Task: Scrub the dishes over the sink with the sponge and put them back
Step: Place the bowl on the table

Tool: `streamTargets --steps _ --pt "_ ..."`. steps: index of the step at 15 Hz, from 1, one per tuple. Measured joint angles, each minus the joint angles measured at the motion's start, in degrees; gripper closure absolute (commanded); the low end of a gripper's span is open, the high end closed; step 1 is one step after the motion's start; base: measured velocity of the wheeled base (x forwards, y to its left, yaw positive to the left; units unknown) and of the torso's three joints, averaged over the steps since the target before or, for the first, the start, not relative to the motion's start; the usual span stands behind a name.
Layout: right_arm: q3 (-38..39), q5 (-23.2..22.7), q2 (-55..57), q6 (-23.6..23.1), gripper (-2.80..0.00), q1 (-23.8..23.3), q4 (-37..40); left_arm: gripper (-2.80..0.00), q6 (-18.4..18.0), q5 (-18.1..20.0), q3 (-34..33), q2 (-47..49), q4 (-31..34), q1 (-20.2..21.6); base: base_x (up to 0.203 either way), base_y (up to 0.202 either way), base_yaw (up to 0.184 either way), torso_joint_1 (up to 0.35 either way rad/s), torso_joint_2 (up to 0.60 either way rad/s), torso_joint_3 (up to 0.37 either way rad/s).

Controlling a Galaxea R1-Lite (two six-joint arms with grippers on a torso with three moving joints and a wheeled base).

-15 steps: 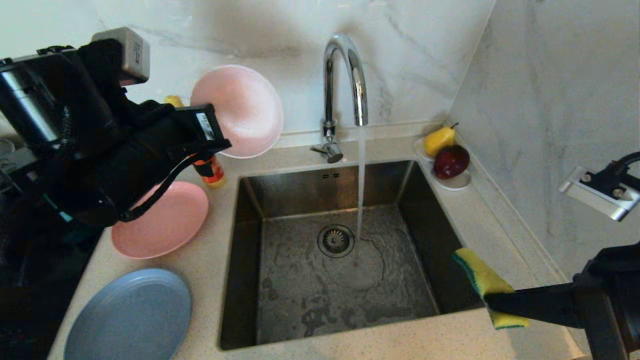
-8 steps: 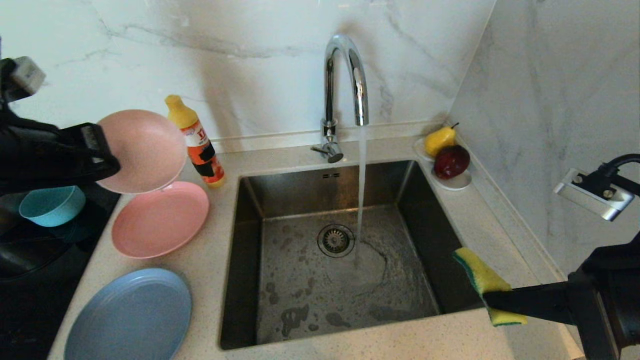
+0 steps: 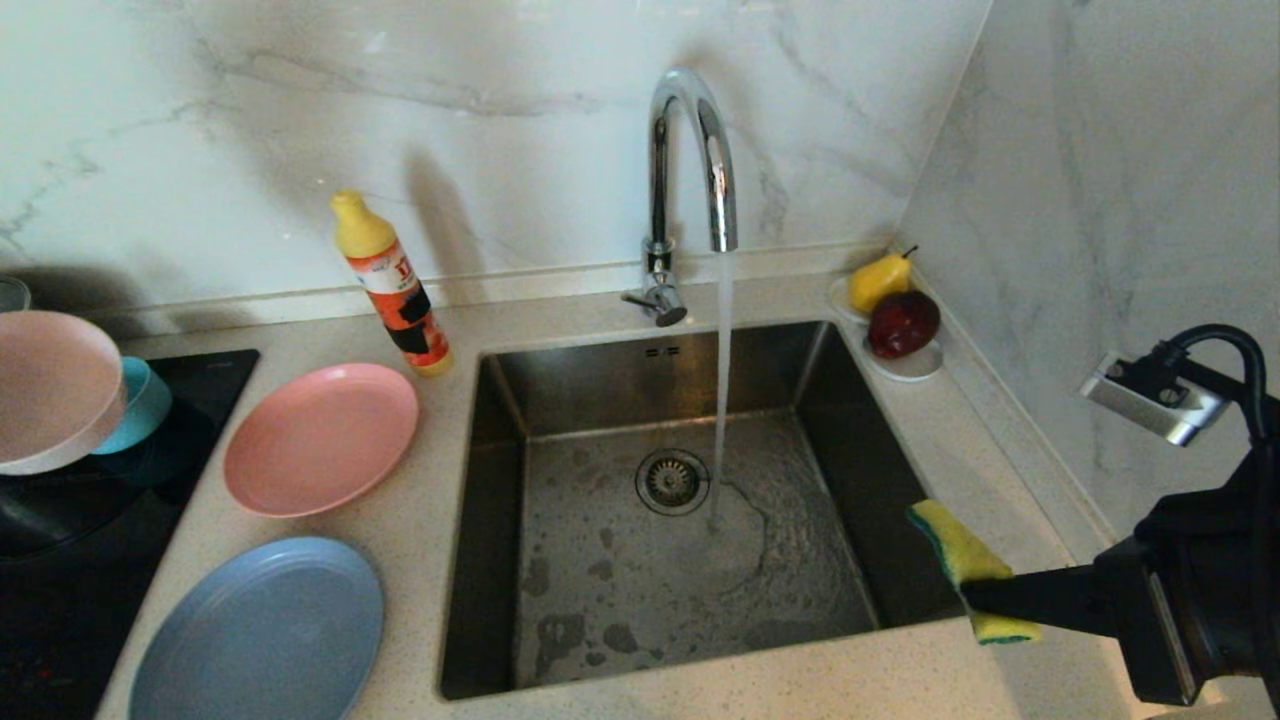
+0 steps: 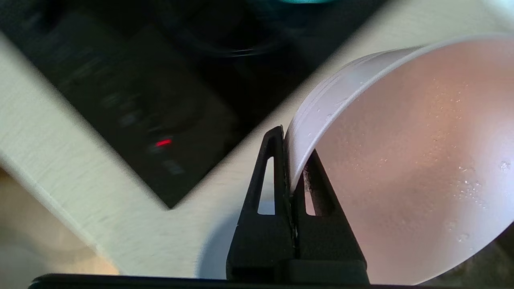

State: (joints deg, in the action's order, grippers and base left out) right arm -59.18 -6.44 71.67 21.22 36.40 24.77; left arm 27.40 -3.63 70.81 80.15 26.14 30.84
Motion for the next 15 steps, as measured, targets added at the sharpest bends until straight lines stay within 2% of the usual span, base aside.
streamTargets --steps 4,8,11,15 --pt "-0.07 0.0 0.76 0.02 0.0 -0.18 -0.9 0.0 0.34 4.27 -3.91 6.1 -3.63 12.5 0.0 0.0 0.0 0.0 0.0 0.0" --pt "-0.06 -0.01 1.59 0.0 0.0 -0.51 -1.39 0.0 -0.17 5.95 -6.99 13.22 -6.72 21.05 0.0 0.0 0.0 0.0 0.0 0.0" --pt "-0.21 -0.09 2.57 -0.01 0.0 -0.52 -2.74 0.0 -2.43 7.14 -9.87 16.55 -8.27 25.07 0.0 0.0 0.0 0.0 0.0 0.0" --pt "0.09 -0.09 3.04 0.01 0.0 -0.51 -2.81 0.0 -3.54 7.95 -13.44 20.13 -11.52 27.63 0.0 0.0 0.0 0.0 0.0 0.0"
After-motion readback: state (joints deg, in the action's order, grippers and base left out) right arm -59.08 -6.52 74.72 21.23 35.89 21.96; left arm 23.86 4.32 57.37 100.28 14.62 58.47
